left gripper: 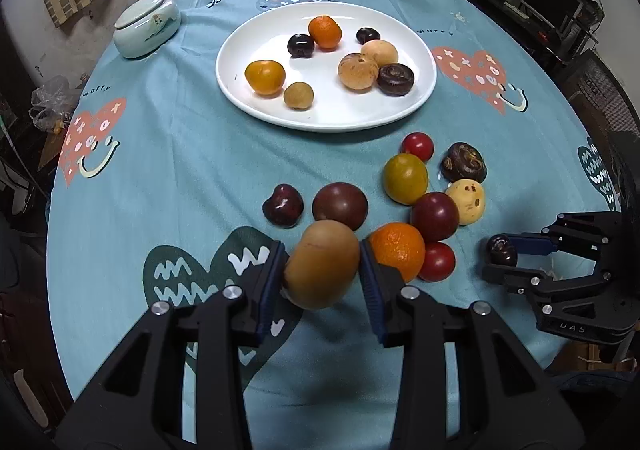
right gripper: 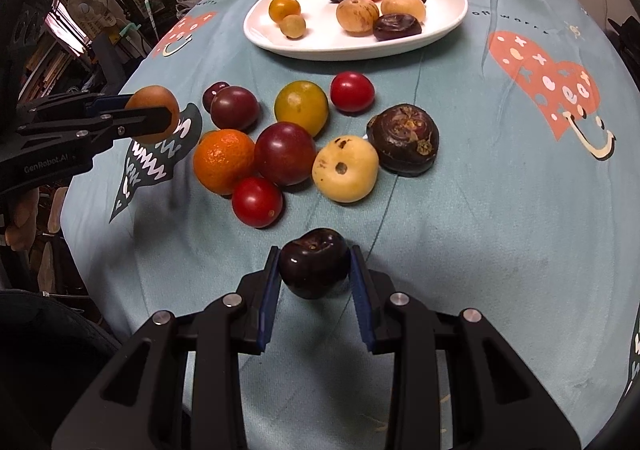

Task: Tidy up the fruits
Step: 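Hold the plum and pear lifted above the cluster in both tools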

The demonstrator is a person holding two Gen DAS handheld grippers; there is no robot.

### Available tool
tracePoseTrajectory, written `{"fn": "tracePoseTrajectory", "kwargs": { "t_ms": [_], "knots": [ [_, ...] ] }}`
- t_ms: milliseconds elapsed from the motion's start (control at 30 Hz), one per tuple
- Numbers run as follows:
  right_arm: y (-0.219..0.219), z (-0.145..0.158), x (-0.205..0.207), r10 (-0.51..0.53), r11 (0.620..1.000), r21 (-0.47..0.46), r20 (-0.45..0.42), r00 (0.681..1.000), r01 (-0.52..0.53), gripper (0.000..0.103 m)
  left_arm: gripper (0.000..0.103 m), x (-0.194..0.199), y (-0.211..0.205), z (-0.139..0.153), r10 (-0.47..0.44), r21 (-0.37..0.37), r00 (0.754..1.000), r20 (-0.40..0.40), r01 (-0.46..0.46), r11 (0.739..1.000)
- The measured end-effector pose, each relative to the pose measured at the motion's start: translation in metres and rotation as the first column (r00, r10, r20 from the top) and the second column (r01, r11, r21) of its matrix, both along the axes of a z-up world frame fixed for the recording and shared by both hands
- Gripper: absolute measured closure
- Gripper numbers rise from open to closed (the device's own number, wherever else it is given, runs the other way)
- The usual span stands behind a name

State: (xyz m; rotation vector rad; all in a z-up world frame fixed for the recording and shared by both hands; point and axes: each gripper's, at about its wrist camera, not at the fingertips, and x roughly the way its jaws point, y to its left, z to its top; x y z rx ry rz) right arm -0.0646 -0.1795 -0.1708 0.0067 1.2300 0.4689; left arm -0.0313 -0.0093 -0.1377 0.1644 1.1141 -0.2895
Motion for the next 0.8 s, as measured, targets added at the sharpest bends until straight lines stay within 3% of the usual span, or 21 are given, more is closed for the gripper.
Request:
{"fn": "tracePoseTrajectory", "kwargs": {
  "t_ms": [533, 800],
  "knots": [
    [-0.004, -0.003, 0.004, -0.006, 1.000, 0.019, -0.025, 1.000, 0.006, 0.069, 0.065, 0.014, -0.001, 0.004, -0.013, -0.015, 1.000, 0.006, 0.013, 1.000],
    [-0.006, -0.005, 0.005, -0.013, 1.000, 0.021, -0.034, 0.999, 0.014, 0.069, 0.065, 0.017, 0.015, 0.009, 0.023, -0.031, 1.000, 0.015, -0.023, 0.999]
  ]
}}
